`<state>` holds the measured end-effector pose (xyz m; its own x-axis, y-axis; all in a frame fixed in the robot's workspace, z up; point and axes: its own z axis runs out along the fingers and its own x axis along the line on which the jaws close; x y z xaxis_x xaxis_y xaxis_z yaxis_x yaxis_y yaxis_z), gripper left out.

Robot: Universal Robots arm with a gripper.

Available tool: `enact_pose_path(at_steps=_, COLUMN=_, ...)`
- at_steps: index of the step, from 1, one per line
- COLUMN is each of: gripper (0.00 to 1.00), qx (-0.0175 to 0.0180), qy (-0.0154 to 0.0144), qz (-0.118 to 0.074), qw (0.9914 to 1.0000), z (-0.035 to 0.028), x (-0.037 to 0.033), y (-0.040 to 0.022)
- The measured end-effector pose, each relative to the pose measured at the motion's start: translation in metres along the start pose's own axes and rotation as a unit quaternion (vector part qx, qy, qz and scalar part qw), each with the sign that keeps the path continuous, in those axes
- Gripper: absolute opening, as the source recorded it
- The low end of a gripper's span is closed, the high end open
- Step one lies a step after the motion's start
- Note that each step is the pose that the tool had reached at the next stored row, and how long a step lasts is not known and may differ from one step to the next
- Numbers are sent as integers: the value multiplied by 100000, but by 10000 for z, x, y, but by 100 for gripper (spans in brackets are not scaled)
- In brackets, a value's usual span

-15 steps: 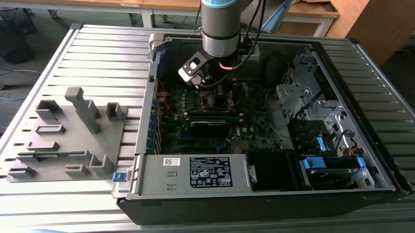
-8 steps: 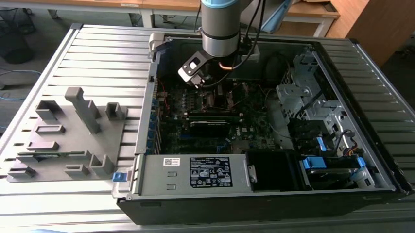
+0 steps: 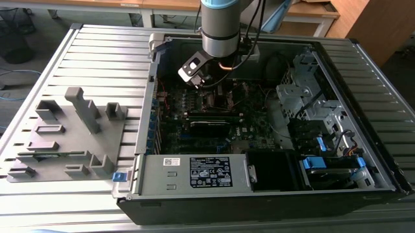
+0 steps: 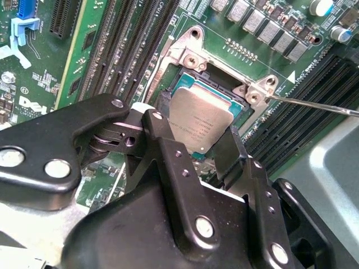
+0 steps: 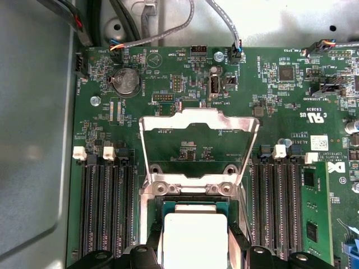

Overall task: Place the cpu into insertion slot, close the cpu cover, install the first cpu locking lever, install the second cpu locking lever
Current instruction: 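Place the cpu into insertion slot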

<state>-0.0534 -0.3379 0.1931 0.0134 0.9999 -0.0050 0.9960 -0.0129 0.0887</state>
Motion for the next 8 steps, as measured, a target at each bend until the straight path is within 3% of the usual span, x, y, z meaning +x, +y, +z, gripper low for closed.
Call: enact_pose_path(at_steps=8, gripper=54, qx=-9, qy=123, qz=-1325, qw=99991, z=1, x=0, y=0)
